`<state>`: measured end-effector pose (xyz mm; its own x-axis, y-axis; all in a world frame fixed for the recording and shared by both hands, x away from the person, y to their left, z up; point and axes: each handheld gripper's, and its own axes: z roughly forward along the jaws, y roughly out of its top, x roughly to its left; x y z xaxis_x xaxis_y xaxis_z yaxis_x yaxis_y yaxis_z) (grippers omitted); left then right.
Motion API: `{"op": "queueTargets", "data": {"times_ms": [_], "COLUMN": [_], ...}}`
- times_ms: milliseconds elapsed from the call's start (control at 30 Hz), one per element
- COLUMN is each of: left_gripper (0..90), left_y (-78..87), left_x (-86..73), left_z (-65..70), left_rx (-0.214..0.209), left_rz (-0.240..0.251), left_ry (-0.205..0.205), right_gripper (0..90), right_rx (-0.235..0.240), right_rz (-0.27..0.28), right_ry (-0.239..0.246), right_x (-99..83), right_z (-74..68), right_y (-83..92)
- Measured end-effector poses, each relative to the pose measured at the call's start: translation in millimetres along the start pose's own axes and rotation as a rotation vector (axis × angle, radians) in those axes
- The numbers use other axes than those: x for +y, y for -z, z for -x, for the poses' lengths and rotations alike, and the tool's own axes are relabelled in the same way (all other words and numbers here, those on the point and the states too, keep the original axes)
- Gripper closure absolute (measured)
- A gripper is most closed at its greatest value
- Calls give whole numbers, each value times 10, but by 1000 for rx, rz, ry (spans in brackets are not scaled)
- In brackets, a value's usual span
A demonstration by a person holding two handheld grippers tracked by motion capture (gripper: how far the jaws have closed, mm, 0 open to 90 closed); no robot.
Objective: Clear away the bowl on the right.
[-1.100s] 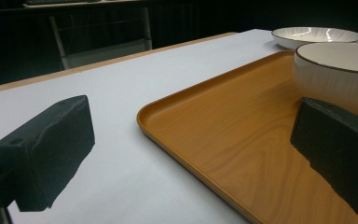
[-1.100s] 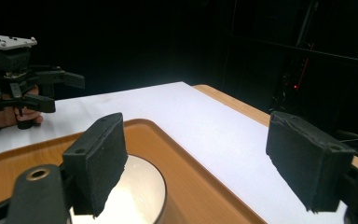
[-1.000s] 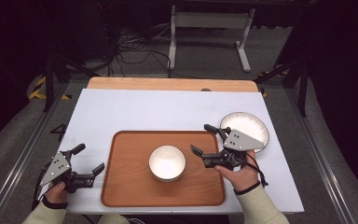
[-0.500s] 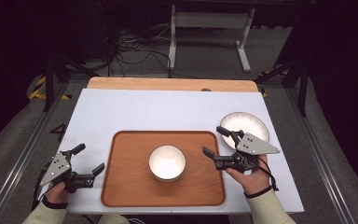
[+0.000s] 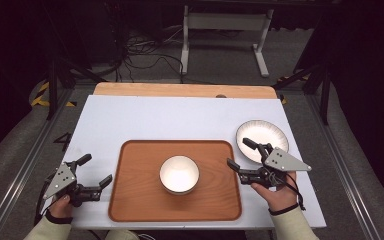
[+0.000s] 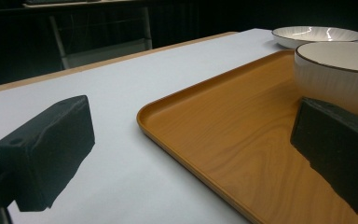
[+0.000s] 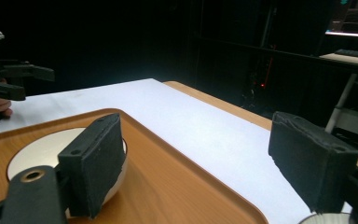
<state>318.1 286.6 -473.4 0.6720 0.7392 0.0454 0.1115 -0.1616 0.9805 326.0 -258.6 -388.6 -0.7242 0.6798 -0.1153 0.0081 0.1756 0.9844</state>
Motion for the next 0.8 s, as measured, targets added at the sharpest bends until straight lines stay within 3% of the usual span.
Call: {"op": "queueTargets", "data": {"times_ms": [267, 467, 800], "left_gripper": [3, 3, 3], "left_y": [0, 0, 0], "left_x": [0, 0, 0], "left_z": [0, 0, 0], "left_rx": [0, 0, 0], "left_rz": [0, 0, 0], "left_ry": [0, 0, 0], "right_gripper": [176, 185, 186], "right_rx": [-31, -61, -71], "right_rz": [-8, 24, 21], "right_ry": [-17, -24, -52], "right_x": [-172, -321, -507], "right_z": [33, 47, 50], "right_y": [48, 91, 131]}}
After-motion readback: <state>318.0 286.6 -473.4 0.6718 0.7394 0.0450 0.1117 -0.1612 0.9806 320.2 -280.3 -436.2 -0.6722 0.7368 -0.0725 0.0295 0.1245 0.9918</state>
